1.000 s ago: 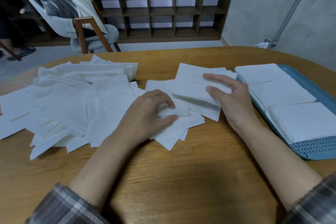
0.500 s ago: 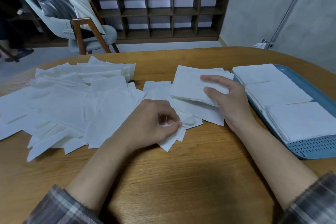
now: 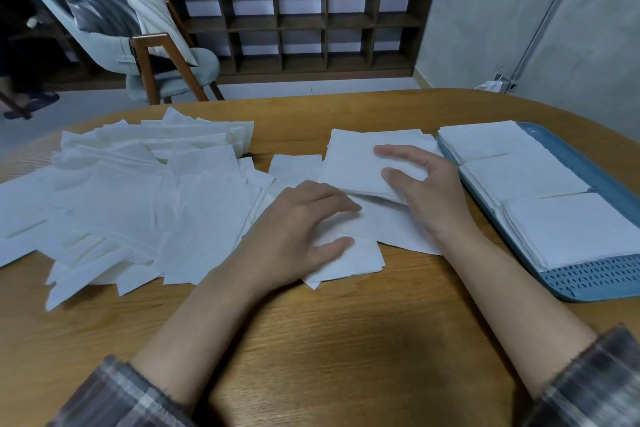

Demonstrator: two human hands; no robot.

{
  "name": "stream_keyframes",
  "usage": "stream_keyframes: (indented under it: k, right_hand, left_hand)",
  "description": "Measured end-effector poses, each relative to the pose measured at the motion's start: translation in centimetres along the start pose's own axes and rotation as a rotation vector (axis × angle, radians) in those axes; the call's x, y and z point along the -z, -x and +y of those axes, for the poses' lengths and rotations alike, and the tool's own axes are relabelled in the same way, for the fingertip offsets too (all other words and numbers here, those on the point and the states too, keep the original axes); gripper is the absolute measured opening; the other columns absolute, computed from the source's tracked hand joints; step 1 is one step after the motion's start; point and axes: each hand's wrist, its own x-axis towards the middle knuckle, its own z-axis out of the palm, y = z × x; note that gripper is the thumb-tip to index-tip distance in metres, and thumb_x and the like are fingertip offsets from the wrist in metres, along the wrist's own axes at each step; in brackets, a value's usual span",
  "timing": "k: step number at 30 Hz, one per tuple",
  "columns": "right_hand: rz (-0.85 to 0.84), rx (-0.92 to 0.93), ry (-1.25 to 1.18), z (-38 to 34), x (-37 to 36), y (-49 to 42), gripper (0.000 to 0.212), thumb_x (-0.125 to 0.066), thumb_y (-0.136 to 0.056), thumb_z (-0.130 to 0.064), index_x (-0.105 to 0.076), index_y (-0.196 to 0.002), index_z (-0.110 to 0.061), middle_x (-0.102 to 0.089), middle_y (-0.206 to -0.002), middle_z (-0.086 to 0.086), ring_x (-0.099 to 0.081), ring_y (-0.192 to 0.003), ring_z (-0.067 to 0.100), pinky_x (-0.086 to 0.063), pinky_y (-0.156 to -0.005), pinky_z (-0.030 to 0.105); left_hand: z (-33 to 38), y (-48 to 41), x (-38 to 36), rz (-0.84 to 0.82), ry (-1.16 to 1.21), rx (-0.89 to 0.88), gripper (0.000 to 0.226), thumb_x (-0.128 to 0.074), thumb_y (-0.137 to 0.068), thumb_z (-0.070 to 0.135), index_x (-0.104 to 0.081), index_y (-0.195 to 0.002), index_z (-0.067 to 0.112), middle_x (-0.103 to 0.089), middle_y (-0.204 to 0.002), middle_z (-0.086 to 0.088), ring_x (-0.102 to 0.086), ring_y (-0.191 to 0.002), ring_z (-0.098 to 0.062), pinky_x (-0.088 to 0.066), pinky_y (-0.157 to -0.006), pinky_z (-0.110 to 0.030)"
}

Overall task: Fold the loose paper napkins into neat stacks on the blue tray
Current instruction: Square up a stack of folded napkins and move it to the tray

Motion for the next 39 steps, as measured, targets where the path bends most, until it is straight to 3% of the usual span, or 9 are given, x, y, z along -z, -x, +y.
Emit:
stream_keyframes:
  k: [3, 8, 13, 16, 20, 25, 28, 31, 39]
  right_hand:
    - [-0.011, 0.002, 0.002, -0.2, -0.1, 0.1, 0.034, -0.067, -0.097, -0.005, -0.08, -0.114, -0.032, -0.073, -0.119, -0.028, -0.059, -0.119, -0.014, -0.042, -0.092, -0.001]
    - [-0.038, 0.01, -0.004, -0.5, -0.2, 0.2, 0.043, -0.06, -0.096, 0.001, -0.079, -0.117, -0.032, -0.071, -0.119, -0.033, -0.056, -0.119, -0.017, -0.04, -0.093, -0.001]
    - [-0.08, 0.005, -0.037, -0.4, 0.1, 0.0, 0.04, -0.062, -0.095, 0.001, -0.079, -0.114, -0.031, -0.074, -0.117, -0.026, -0.063, -0.113, -0.009, -0.045, -0.087, 0.009]
    - [-0.175, -0.044, -0.158, -0.5, -0.2, 0.0, 0.023, -0.062, -0.098, -0.022, -0.08, -0.111, -0.022, -0.077, -0.116, -0.013, -0.068, -0.111, 0.005, -0.046, -0.09, 0.025]
    - [-0.288, -0.223, -0.441, -0.8, -0.6, 0.2, 0.06, -0.045, -0.1, -0.063, -0.082, -0.107, -0.016, -0.075, -0.122, 0.015, -0.07, -0.115, 0.028, -0.05, -0.095, 0.042]
    - [-0.261, -0.08, -0.242, -0.6, -1.0, 1.0, 0.015, -0.068, -0.101, -0.017, -0.078, -0.111, -0.019, -0.08, -0.11, -0.001, -0.075, -0.106, 0.015, -0.056, -0.084, 0.027]
    - [-0.268, -0.049, -0.207, -0.7, -1.0, 1.0, 0.019, -0.068, -0.101, -0.013, -0.078, -0.113, -0.022, -0.079, -0.113, -0.004, -0.074, -0.107, 0.013, -0.055, -0.083, 0.024]
    - [-0.291, -0.046, -0.243, -0.7, -1.0, 0.9, 0.03, -0.072, -0.098, -0.013, -0.074, -0.123, -0.03, -0.074, -0.125, -0.004, -0.07, -0.117, 0.018, -0.055, -0.091, 0.036]
    - [-0.28, -0.005, -0.183, -0.8, -1.0, 0.9, 0.067, -0.08, -0.093, -0.023, -0.05, -0.144, -0.053, -0.06, -0.144, -0.007, -0.058, -0.134, 0.019, -0.046, -0.115, 0.056]
  left_hand:
    - [-0.4, -0.1, -0.5, -0.011, -0.007, 0.004, 0.03, -0.072, -0.098, 0.037, -0.076, -0.126, 0.026, -0.073, -0.127, 0.017, -0.061, -0.124, -0.005, -0.049, -0.103, -0.04]
    - [0.0, -0.2, -0.8, 0.127, -0.056, -0.031, 0.014, -0.071, -0.097, 0.017, -0.078, -0.109, 0.021, -0.066, -0.088, 0.023, -0.056, -0.087, 0.002, -0.049, -0.081, -0.032]
    - [1.3, 0.0, 0.7, 0.326, 0.261, 0.143, 0.012, -0.068, -0.099, 0.009, -0.076, -0.1, 0.018, -0.075, -0.096, 0.013, -0.07, -0.096, -0.01, -0.05, -0.086, -0.021]
    - [1.3, -0.4, 1.5, 0.422, 0.443, 0.284, 0.015, -0.067, -0.101, 0.009, -0.078, -0.098, 0.019, -0.076, -0.096, 0.01, -0.07, -0.084, -0.012, -0.054, -0.077, -0.023]
    - [0.5, -0.5, 1.8, 0.498, 0.506, 0.431, 0.013, -0.068, -0.103, 0.024, -0.081, -0.102, 0.028, -0.077, -0.094, 0.006, -0.066, -0.079, -0.033, -0.055, -0.073, -0.034]
    - [0.4, -0.5, 2.3, 0.538, 0.572, 0.475, 0.022, -0.074, -0.098, 0.019, -0.076, -0.116, 0.031, -0.074, -0.086, 0.012, -0.071, -0.078, -0.001, -0.052, -0.07, -0.02]
    - [0.9, -0.5, 2.5, 0.421, 0.648, 0.403, 0.034, -0.076, -0.096, 0.011, -0.065, -0.126, 0.025, -0.066, -0.074, 0.02, -0.066, -0.062, -0.002, -0.049, -0.058, -0.017]
    - [0.6, -0.6, 2.2, 0.4, 0.61, 0.387, 0.015, -0.076, -0.097, 0.012, -0.074, -0.106, 0.024, -0.077, -0.099, 0.013, -0.064, -0.069, -0.022, -0.056, -0.065, -0.038]
    - [0.5, -0.6, 1.4, 0.471, 0.69, 0.517, 0.011, -0.08, -0.093, 0.02, -0.085, -0.097, 0.03, -0.078, -0.101, 0.019, -0.059, -0.077, -0.023, -0.052, -0.077, -0.018]
